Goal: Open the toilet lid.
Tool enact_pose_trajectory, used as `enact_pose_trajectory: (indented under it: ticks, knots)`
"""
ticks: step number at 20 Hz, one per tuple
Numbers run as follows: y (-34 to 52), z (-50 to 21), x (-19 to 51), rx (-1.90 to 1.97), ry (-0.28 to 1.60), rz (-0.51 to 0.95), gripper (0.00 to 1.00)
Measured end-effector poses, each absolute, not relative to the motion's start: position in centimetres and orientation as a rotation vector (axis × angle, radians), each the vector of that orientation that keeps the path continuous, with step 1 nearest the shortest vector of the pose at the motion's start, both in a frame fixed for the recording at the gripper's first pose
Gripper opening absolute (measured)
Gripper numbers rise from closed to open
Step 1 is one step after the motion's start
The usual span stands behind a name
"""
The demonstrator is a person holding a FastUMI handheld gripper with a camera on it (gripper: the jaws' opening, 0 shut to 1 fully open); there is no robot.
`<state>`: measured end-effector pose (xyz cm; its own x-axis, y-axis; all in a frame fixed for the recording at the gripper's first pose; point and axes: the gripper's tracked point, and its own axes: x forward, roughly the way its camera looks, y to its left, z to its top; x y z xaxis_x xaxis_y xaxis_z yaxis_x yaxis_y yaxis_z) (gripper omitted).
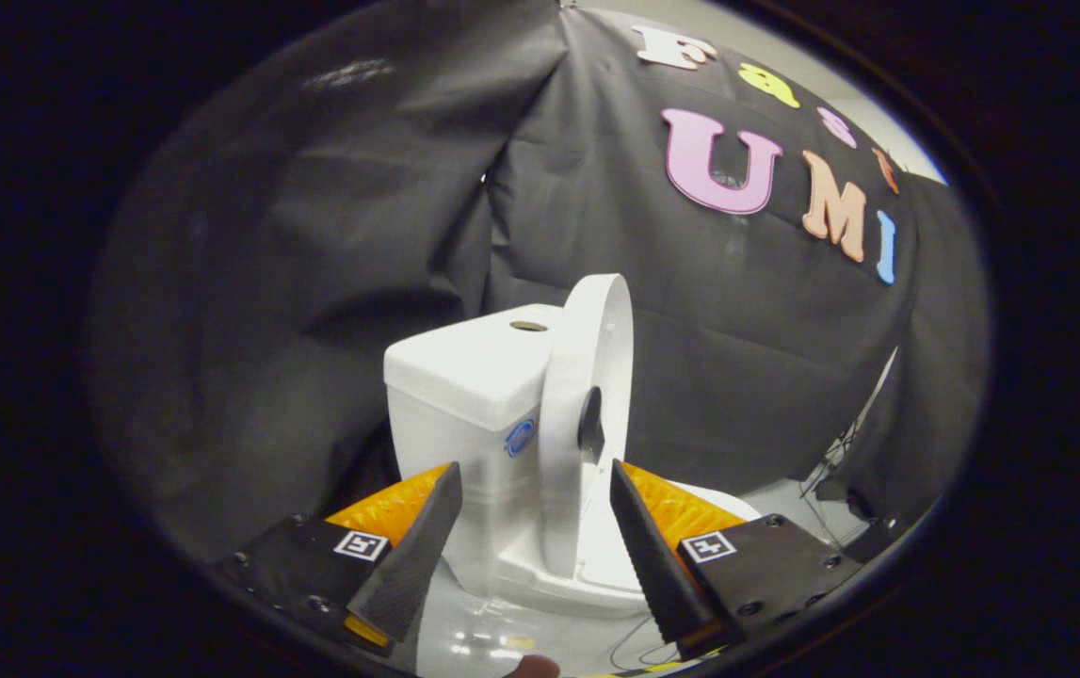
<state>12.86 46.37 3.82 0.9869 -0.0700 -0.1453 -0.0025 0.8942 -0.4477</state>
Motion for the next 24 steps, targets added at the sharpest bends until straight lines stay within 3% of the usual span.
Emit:
enact_pose_trajectory:
  ticks: [5,8,12,24]
  knots:
    - [44.6,5.6,8.8,-0.429,0.080,0.018,0.97]
    - [45.4,7.7,6.8,-0.312,0.005,0.147,0.97]
    - [41.0,12.0,4.5,-0.269,-0.125,0.096,0.98]
    - [26.6,16.4,3.6,-0.332,-0.192,0.109,0.98]
